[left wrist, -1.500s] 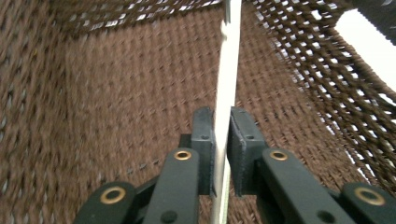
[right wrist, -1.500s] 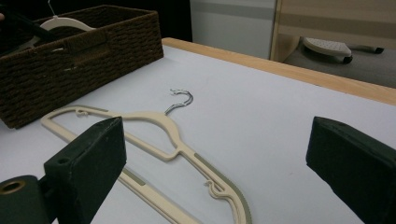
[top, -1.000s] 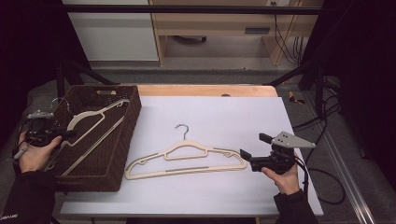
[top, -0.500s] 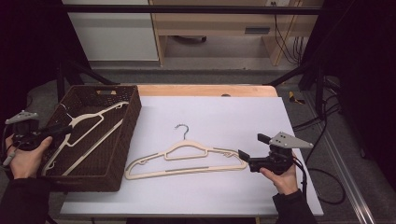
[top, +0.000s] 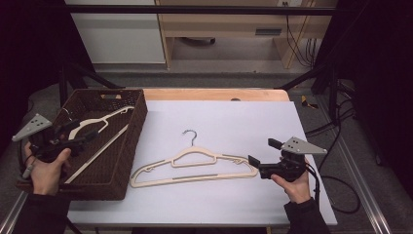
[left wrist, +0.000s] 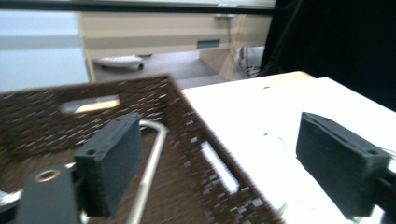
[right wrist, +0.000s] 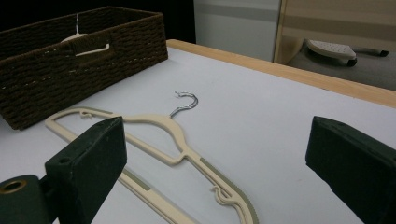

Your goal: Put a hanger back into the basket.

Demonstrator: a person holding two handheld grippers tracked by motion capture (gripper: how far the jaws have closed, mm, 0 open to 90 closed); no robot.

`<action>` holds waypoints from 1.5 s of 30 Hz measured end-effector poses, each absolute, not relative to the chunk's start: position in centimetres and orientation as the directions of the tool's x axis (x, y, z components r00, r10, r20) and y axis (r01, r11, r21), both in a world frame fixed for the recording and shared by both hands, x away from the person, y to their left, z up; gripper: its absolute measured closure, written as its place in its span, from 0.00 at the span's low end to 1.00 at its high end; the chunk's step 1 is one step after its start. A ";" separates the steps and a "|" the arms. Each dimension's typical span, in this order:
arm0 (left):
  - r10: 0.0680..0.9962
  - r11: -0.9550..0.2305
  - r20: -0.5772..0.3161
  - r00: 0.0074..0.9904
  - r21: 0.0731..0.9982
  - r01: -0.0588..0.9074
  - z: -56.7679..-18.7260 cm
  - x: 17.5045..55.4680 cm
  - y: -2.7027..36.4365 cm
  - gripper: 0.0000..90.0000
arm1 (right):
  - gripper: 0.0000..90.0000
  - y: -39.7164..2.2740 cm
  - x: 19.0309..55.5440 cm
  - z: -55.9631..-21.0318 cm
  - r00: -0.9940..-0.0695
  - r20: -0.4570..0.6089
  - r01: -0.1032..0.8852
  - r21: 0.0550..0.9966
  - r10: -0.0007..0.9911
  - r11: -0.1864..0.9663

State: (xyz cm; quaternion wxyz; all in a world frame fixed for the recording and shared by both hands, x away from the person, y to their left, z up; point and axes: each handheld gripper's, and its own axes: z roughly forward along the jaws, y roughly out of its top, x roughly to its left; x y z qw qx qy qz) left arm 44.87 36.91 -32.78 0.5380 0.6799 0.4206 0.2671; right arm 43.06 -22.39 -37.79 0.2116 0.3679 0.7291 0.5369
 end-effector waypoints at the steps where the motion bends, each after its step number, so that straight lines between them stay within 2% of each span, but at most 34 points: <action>1: 0.852 -0.068 -0.089 0.516 0.959 0.276 -32.8 44.7 36.2 0.13 | 0.06 -22.4 43.1 -37.8 -0.641 0.088 0.309 0.939 0.763 0.152; 5: 0.822 -0.105 -0.062 0.566 0.961 0.258 -32.8 44.1 33.5 0.08 | 0.07 -22.2 43.3 -37.8 -0.645 0.090 0.310 0.939 0.759 0.152; 17: 0.745 -0.155 -0.067 0.663 0.950 0.270 -35.1 43.4 28.0 0.06 | 0.08 -20.4 44.9 -38.2 -0.664 0.090 0.326 0.928 0.742 0.179; 35: 0.696 -0.188 -0.064 0.715 0.945 0.267 -36.5 41.0 26.0 0.07 | 0.12 -14.5 49.0 -39.3 -0.702 0.089 0.364 0.898 0.706 0.249; 45: 0.688 -0.248 -0.057 0.723 0.918 0.308 -37.8 41.2 24.9 0.07 | 0.15 -11.7 51.1 -40.6 -0.701 0.090 0.404 0.867 0.707 0.291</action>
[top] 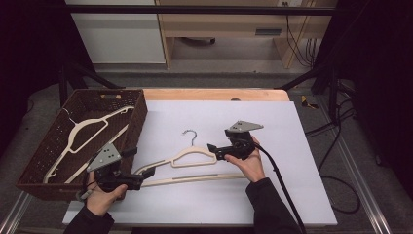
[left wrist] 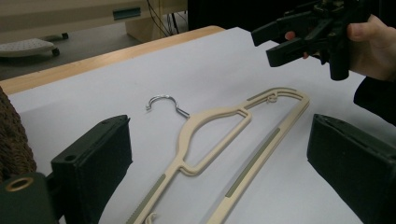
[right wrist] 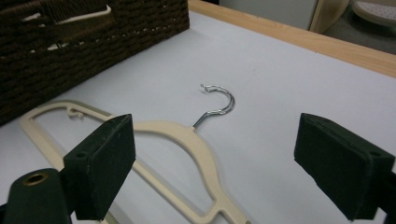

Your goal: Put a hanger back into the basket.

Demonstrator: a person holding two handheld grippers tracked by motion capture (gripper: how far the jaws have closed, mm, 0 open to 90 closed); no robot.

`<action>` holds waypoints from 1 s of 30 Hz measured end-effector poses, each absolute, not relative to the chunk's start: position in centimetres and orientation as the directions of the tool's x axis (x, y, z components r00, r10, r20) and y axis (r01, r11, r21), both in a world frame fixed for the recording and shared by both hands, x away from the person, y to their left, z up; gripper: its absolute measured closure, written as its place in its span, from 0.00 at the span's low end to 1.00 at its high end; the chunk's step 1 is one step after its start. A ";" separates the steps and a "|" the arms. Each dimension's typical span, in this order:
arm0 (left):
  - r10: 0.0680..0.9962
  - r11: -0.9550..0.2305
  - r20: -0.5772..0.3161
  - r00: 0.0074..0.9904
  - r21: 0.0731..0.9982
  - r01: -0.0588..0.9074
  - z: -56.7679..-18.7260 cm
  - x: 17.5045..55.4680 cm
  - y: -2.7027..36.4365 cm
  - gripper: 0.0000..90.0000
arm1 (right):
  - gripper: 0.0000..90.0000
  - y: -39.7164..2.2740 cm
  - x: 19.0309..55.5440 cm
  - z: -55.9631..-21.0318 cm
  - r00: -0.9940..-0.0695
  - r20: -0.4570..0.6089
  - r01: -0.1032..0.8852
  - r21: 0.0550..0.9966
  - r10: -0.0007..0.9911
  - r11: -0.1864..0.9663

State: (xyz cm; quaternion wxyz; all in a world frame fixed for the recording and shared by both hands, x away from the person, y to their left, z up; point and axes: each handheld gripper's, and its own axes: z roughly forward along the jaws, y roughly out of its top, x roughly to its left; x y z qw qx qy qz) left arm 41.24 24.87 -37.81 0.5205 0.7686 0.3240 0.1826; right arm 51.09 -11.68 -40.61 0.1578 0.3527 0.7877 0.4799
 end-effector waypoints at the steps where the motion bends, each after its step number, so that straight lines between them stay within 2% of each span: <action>1: 0.685 -0.251 -0.058 0.727 0.917 0.310 -37.9 41.2 24.8 0.07 | 0.15 -11.4 51.4 -40.8 -0.705 0.086 0.404 0.865 0.704 0.298; 15: 0.669 -0.274 -0.054 0.742 0.909 0.314 -38.2 41.2 24.1 0.08 | 0.32 -8.4 54.5 -45.5 -0.720 0.059 0.471 0.774 0.692 0.423; 23: 0.672 -0.274 -0.055 0.738 0.908 0.317 -38.3 41.3 24.1 0.07 | 0.48 -7.3 55.3 -47.1 -0.748 0.006 0.458 0.728 0.664 0.510; 30: 0.672 -0.273 -0.054 0.738 0.909 0.315 -38.2 41.3 24.1 0.07 | 0.65 -6.4 55.3 -47.5 -0.771 0.014 0.460 0.703 0.637 0.542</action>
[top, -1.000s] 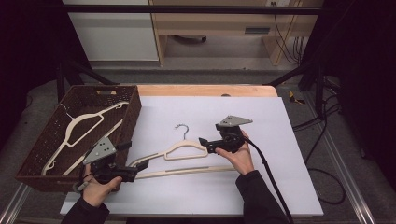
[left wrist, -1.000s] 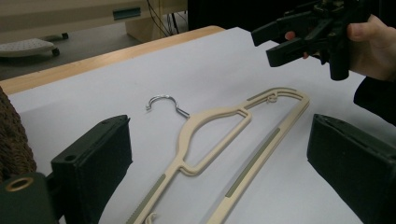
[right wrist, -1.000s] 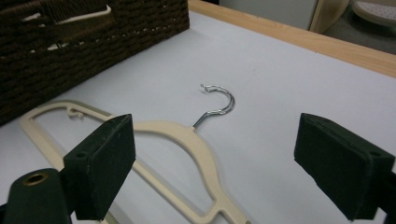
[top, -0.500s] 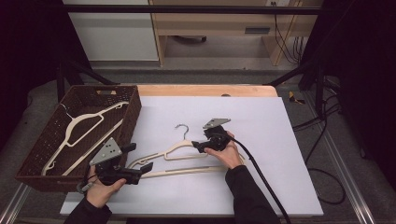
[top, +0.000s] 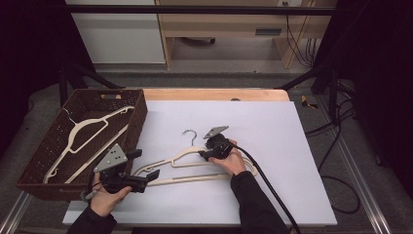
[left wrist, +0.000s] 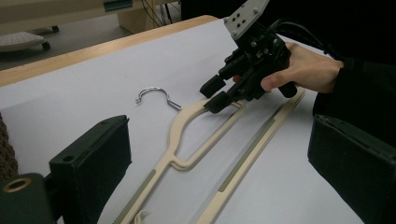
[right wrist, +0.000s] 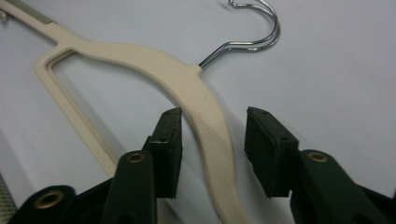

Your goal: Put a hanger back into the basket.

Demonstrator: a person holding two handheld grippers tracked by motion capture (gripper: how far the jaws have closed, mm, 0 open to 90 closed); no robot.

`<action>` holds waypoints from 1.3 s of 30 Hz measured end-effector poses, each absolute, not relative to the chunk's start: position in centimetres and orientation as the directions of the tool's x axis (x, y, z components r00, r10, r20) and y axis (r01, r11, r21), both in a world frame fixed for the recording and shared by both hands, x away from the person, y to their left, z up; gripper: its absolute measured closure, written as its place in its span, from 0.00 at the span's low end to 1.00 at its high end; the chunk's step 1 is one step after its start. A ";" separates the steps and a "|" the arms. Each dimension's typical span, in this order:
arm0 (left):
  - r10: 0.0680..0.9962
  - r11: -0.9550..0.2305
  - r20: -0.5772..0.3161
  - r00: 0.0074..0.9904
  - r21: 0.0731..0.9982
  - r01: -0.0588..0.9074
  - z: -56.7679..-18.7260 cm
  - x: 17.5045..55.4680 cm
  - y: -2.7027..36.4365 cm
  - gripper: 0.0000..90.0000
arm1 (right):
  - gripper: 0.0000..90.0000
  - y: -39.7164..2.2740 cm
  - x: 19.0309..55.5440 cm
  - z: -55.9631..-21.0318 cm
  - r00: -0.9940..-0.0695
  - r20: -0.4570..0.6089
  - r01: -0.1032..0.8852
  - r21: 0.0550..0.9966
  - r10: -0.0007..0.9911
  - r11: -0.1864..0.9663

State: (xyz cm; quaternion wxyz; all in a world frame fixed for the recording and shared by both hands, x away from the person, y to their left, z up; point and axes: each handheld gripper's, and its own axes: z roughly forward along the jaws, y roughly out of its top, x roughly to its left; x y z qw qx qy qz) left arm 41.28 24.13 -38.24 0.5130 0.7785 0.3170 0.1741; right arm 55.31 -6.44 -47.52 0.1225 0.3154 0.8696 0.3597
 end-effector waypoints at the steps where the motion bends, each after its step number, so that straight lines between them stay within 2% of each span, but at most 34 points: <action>1: 0.672 -0.272 -0.055 0.738 0.909 0.315 -38.2 41.3 24.1 0.07 | 0.67 -6.4 55.3 -47.6 -0.770 0.021 0.467 0.699 0.638 0.541; 4: 0.671 -0.271 -0.056 0.739 0.909 0.316 -38.2 41.3 24.1 0.07 | 0.74 -6.6 55.3 -47.6 -0.771 0.015 0.465 0.695 0.636 0.548; 13: 0.670 -0.274 -0.056 0.740 0.908 0.317 -38.3 41.3 24.0 0.07 | 0.80 -6.8 55.4 -47.6 -0.794 0.014 0.446 0.693 0.608 0.566; 20: 0.667 -0.280 -0.054 0.743 0.906 0.317 -38.3 41.3 23.8 0.07 | 0.82 -7.2 55.4 -47.4 -0.805 0.017 0.440 0.689 0.593 0.576; 29: 0.658 -0.299 -0.048 0.751 0.899 0.319 -38.5 41.5 23.1 0.07 | 0.83 -7.7 55.0 -46.0 -0.823 0.023 0.402 0.730 0.568 0.553; 39: 0.639 -0.373 -0.031 0.769 0.862 0.344 -38.6 43.5 20.0 0.07 | 0.84 -8.1 54.5 -45.2 -0.833 0.010 0.371 0.752 0.553 0.545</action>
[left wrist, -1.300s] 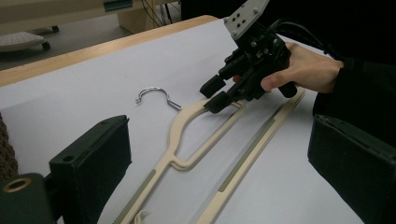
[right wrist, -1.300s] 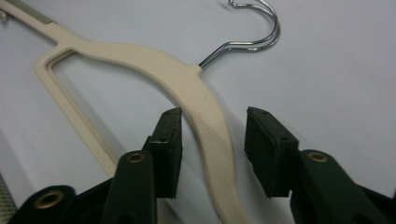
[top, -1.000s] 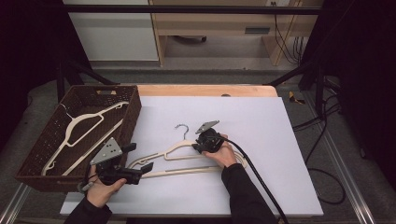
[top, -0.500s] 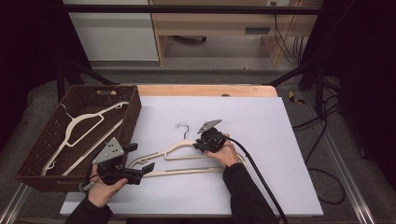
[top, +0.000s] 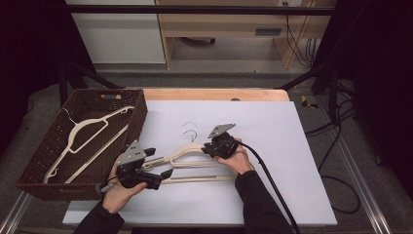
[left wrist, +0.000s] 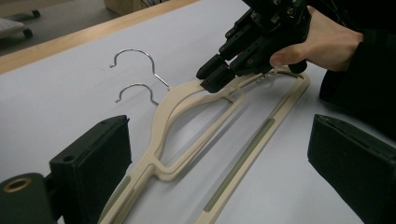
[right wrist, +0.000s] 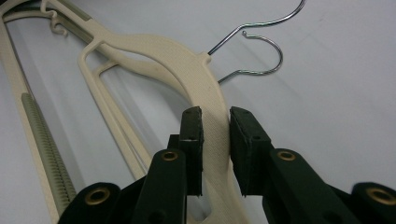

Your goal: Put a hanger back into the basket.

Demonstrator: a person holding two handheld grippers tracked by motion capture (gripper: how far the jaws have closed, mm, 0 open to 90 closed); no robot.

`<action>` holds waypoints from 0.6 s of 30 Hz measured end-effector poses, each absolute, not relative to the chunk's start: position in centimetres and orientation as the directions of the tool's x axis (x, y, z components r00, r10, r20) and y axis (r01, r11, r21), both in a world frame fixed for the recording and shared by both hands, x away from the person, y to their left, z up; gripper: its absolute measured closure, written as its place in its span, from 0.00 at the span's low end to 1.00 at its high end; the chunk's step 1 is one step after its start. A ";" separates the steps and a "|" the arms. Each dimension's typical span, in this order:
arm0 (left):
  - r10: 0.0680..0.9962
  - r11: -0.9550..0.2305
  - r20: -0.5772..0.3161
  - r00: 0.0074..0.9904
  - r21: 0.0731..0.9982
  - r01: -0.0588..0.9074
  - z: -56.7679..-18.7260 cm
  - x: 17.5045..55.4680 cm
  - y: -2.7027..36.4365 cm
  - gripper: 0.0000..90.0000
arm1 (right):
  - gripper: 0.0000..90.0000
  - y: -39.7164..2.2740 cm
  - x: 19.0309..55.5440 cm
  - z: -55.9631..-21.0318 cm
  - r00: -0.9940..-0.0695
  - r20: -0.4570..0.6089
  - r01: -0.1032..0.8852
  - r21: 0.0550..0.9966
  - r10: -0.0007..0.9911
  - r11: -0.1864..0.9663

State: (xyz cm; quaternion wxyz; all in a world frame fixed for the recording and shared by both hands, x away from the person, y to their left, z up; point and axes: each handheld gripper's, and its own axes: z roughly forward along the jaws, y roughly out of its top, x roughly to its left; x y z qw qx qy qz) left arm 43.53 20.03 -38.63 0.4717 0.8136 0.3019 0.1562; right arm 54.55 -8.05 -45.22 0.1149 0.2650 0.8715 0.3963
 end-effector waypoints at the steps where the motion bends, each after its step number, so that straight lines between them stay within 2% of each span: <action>1: 0.640 -0.380 -0.031 0.768 0.855 0.352 -38.7 44.0 19.6 0.07 | 0.84 -8.1 54.5 -45.2 -0.833 0.011 0.372 0.752 0.554 0.544; 13: 0.674 -0.451 -0.013 0.739 0.784 0.425 -40.7 48.7 16.5 0.10 | 0.84 -8.2 54.2 -45.0 -0.834 0.003 0.360 0.761 0.552 0.539; 18: 0.681 -0.474 -0.010 0.732 0.757 0.451 -41.9 50.1 16.2 0.16 | 0.84 -8.2 54.0 -44.8 -0.834 -0.002 0.355 0.764 0.551 0.540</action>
